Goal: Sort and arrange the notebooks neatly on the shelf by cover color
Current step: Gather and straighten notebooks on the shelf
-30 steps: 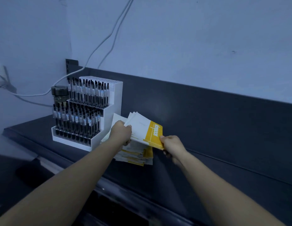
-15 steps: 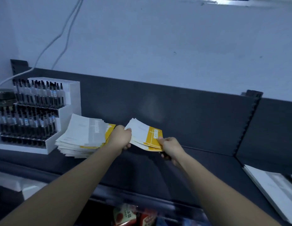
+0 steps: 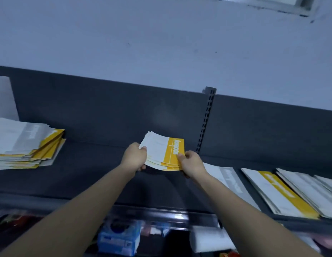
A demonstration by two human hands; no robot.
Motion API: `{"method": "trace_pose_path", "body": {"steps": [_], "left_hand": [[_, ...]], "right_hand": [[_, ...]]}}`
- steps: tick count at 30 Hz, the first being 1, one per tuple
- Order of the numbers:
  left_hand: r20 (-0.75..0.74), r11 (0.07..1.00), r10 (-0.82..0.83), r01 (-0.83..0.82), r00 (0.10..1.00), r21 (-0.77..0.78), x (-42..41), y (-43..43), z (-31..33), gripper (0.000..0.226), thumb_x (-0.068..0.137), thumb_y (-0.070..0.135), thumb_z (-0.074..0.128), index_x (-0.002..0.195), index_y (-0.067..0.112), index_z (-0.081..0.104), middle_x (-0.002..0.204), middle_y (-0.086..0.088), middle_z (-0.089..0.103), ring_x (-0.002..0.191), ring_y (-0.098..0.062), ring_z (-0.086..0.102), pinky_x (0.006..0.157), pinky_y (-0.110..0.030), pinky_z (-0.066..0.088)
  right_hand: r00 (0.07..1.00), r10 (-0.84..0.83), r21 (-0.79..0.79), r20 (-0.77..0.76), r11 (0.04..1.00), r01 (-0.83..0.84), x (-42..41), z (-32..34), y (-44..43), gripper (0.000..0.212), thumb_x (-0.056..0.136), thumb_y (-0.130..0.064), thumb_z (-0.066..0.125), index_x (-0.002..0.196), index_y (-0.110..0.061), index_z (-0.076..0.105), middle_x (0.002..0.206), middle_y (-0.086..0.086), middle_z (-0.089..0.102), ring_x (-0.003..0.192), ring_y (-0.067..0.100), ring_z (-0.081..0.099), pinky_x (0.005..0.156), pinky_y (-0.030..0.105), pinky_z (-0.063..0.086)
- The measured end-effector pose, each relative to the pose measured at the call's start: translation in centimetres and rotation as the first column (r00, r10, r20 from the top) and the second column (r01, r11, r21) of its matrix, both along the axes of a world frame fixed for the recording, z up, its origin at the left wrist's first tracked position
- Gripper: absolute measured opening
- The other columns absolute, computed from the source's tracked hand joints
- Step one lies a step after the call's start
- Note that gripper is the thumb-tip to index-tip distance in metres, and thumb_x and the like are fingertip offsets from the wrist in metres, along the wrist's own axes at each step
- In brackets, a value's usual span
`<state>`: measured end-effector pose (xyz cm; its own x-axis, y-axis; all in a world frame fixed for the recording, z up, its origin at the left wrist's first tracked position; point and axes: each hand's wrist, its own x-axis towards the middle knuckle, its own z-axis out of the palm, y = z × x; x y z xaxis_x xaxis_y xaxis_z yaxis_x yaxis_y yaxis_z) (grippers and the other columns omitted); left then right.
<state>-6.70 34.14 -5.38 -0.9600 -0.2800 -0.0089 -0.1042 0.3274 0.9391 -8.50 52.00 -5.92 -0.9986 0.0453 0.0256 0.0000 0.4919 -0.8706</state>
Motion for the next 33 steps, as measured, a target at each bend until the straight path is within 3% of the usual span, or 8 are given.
{"method": "trace_pose_path", "body": {"steps": [5, 11, 16, 20, 24, 29, 31, 33], "left_hand": [[-0.006, 0.997, -0.070, 0.070, 0.998, -0.014, -0.4, 6.1, -0.4, 0.024, 0.100, 0.021, 0.033, 0.109, 0.010, 0.052, 0.085, -0.007, 0.060, 0.050, -0.016, 0.050, 0.041, -0.023, 0.033], [-0.015, 0.983, -0.174, 0.173, 0.985, -0.057, -2.1, 12.3, -1.0, 0.023, 0.099, 0.021, 0.033, 0.110, 0.011, 0.050, 0.091, -0.008, 0.062, 0.055, -0.018, 0.054, 0.042, -0.022, 0.034], [-0.017, 0.966, -0.252, 0.250, 0.968, -0.072, -3.0, 17.6, -2.0, 0.018, 0.098, 0.019, 0.036, 0.109, 0.011, 0.048, 0.094, -0.010, 0.063, 0.056, -0.019, 0.052, 0.043, -0.023, 0.033], [-0.001, 0.957, -0.276, 0.275, 0.961, -0.094, -3.6, 21.5, -2.8, 0.015, 0.094, 0.017, 0.043, 0.105, 0.010, 0.050, 0.100, -0.012, 0.062, 0.065, -0.021, 0.049, 0.054, -0.028, 0.036], [0.036, 0.948, -0.295, 0.297, 0.955, -0.113, -3.5, 26.3, -3.5, 0.019, 0.094, 0.019, 0.044, 0.111, 0.011, 0.049, 0.105, -0.011, 0.062, 0.068, -0.020, 0.048, 0.056, -0.027, 0.035], [0.074, 0.935, -0.292, 0.301, 0.953, -0.188, -3.0, 32.3, -4.2, 0.026, 0.092, 0.023, 0.047, 0.115, 0.010, 0.050, 0.106, -0.008, 0.064, 0.069, -0.020, 0.054, 0.052, -0.025, 0.039], [0.090, 0.922, -0.306, 0.318, 0.948, -0.220, -2.9, 33.8, -4.6, 0.033, 0.086, 0.028, 0.049, 0.114, 0.011, 0.054, 0.108, -0.006, 0.067, 0.079, -0.020, 0.062, 0.066, -0.030, 0.052], [0.123, 0.901, -0.282, 0.307, 0.951, -0.308, -2.6, 35.7, -4.8, 0.027, 0.089, 0.027, 0.052, 0.108, 0.007, 0.054, 0.106, -0.007, 0.064, 0.091, -0.024, 0.062, 0.074, -0.031, 0.049]], "right_hand": [[0.997, -0.066, -0.068, -0.036, 0.996, 0.064, 0.8, -0.4, 6.0, 0.016, 0.099, -0.028, 0.047, 0.100, -0.013, 0.054, 0.082, -0.001, 0.057, 0.066, 0.015, 0.049, 0.051, 0.025, 0.033], [0.987, -0.151, -0.083, -0.054, 0.986, 0.146, 1.5, -0.7, 12.0, 0.010, 0.101, -0.025, 0.044, 0.102, -0.017, 0.049, 0.082, -0.001, 0.057, 0.060, 0.014, 0.049, 0.050, 0.024, 0.037], [0.963, -0.257, 0.022, -0.075, 0.965, 0.260, 1.7, -1.5, 16.9, 0.027, 0.099, -0.030, 0.048, 0.115, -0.009, 0.053, 0.097, 0.008, 0.065, 0.081, 0.027, 0.060, 0.072, 0.043, 0.052], [0.953, -0.290, 0.104, -0.092, 0.949, 0.298, 2.1, -2.2, 21.2, 0.033, 0.099, -0.028, 0.047, 0.127, -0.011, 0.050, 0.112, 0.010, 0.065, 0.100, 0.029, 0.062, 0.087, 0.041, 0.050], [0.951, -0.300, 0.176, -0.076, 0.935, 0.309, 2.1, -2.8, 26.1, 0.042, 0.099, -0.031, 0.045, 0.137, -0.012, 0.045, 0.117, 0.010, 0.065, 0.103, 0.028, 0.062, 0.090, 0.039, 0.050], [0.963, -0.257, 0.380, -0.079, 0.885, 0.267, 2.4, -2.7, 32.4, 0.036, 0.101, -0.030, 0.043, 0.128, -0.007, 0.049, 0.118, 0.013, 0.064, 0.108, 0.031, 0.058, 0.089, 0.038, 0.047], [0.968, -0.242, 0.466, -0.072, 0.850, 0.247, 2.3, -2.8, 34.1, 0.035, 0.101, -0.031, 0.041, 0.126, -0.009, 0.050, 0.119, 0.011, 0.063, 0.109, 0.031, 0.057, 0.087, 0.038, 0.046], [0.974, -0.219, 0.529, -0.057, 0.821, 0.216, 2.3, -2.9, 36.0, 0.034, 0.101, -0.032, 0.039, 0.126, -0.012, 0.050, 0.120, 0.010, 0.063, 0.109, 0.031, 0.057, 0.086, 0.038, 0.046]]}}
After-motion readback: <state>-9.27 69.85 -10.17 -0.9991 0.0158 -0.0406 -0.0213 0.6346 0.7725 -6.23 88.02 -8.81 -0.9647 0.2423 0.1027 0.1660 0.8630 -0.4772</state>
